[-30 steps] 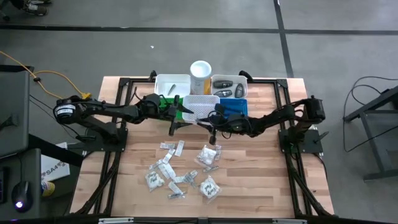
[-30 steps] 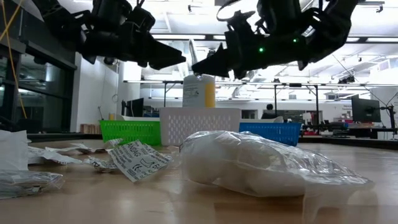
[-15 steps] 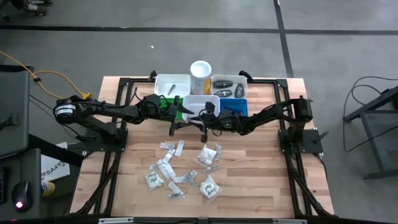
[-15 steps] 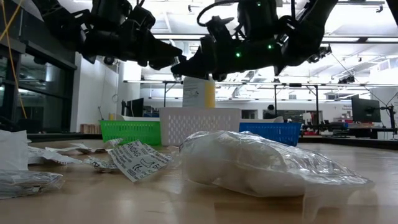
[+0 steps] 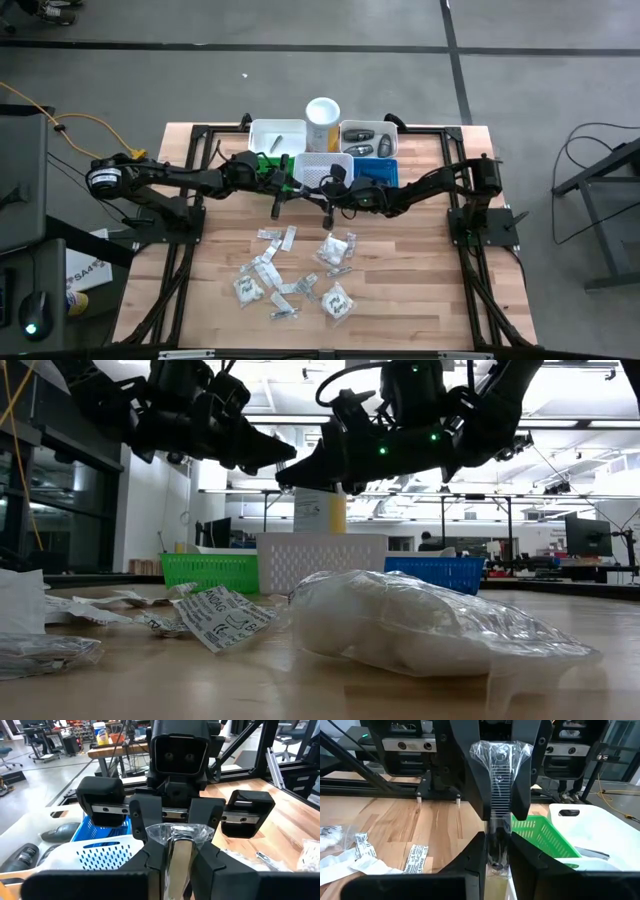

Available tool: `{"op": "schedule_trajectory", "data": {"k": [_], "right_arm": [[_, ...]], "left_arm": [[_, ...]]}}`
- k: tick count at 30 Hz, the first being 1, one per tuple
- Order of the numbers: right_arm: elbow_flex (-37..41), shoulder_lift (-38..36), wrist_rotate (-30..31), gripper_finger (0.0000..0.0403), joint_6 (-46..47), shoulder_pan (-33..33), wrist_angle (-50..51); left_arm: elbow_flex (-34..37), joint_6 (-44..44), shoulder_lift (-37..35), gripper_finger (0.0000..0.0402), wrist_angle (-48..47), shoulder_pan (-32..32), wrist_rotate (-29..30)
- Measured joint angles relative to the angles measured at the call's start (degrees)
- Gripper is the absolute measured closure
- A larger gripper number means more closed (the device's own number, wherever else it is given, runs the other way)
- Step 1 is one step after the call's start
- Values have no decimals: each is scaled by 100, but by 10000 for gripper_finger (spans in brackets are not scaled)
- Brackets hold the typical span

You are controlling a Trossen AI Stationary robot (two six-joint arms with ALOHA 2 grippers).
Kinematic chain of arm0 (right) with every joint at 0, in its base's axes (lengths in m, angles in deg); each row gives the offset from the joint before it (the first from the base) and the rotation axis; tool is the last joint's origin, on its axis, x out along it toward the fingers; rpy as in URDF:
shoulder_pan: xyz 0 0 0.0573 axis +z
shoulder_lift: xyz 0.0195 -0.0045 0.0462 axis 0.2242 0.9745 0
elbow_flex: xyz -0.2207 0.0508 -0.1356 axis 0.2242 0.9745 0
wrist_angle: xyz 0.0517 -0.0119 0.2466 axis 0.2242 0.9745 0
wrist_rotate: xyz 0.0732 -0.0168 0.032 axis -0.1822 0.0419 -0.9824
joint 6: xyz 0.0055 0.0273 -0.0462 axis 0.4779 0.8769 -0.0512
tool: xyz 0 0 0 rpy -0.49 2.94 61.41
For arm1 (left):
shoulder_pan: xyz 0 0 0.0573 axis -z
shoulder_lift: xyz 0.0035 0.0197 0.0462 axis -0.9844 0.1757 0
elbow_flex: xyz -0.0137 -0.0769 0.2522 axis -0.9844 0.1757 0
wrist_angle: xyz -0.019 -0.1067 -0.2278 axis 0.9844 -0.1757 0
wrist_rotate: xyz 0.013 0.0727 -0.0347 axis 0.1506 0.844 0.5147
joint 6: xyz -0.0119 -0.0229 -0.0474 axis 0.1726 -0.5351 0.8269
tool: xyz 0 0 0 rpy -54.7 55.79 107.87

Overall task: Pick & Place Travel size toiletries
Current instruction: Put the silver nail cutter into the top left white bin

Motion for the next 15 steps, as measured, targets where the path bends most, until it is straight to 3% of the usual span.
{"op": "schedule_trajectory", "data": {"k": [3, 10, 15], "right_arm": [[-2, 0, 45, 333, 8, 0, 57], [4, -232, 293, 152, 493, -4, 532], [4, -834, 557, 68, 858, -11, 1847]], "left_arm": [[0, -3, 0, 356, -22, 0, 2], [2, -205, 0, 356, -123, 0, 299], [2, -583, 0, 356, -232, -33, 1148]]}}
